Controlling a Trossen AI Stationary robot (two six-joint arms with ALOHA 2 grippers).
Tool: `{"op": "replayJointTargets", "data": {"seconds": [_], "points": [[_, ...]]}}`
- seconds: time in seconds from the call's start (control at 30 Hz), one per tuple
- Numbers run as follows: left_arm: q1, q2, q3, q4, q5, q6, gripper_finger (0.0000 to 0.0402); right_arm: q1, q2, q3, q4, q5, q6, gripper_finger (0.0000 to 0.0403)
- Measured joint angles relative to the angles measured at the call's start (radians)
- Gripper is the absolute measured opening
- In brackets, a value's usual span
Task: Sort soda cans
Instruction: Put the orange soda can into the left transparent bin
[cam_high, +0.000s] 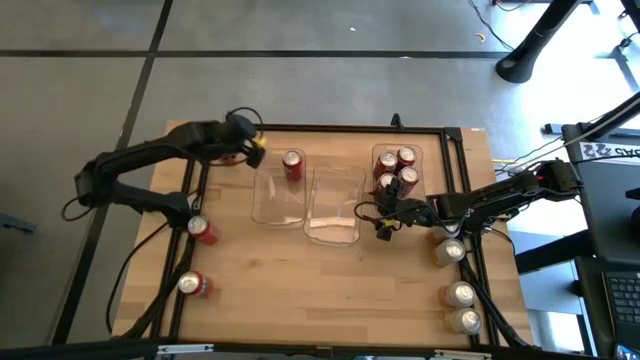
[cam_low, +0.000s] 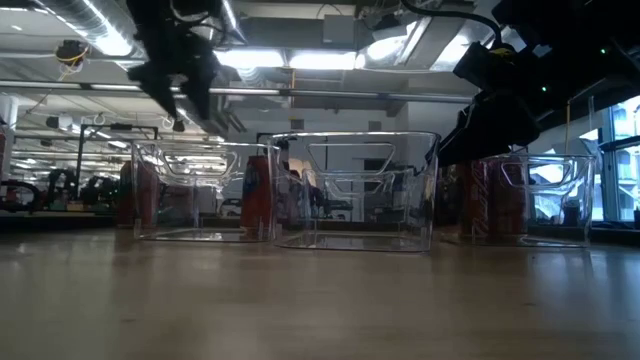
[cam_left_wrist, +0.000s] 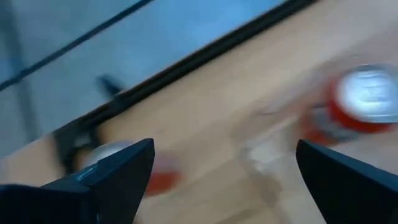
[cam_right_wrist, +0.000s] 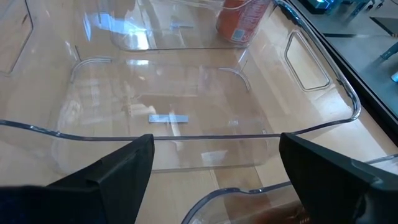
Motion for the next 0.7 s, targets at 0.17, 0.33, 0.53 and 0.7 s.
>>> {"op": "replayJointTargets", "data": {"seconds": [0.17, 0.33, 0.53, 0.7], "points": [[0.078, 0.011, 0.0, -0.108, -0.058, -0.019, 0.0379, 0.0, 0.0, 0.0, 0.0, 0.0, 0.0, 0.0347], [0.155, 0.03, 0.0, -0.152, -0.06, -0.002, 0.0379, 0.0, 0.0, 0.0, 0.001, 0.0, 0.0, 0.0347], [0.229, 0.051, 0.0, -0.154, -0.06, 0.006, 0.0379, 0.0, 0.0, 0.0, 0.001, 0.0, 0.0, 0.0347], [0.279, 0.08, -0.007, -0.144, -0.045, 0.048, 0.0379, 0.0, 0.0, 0.0, 0.001, 0.0, 0.0, 0.0347]]}}
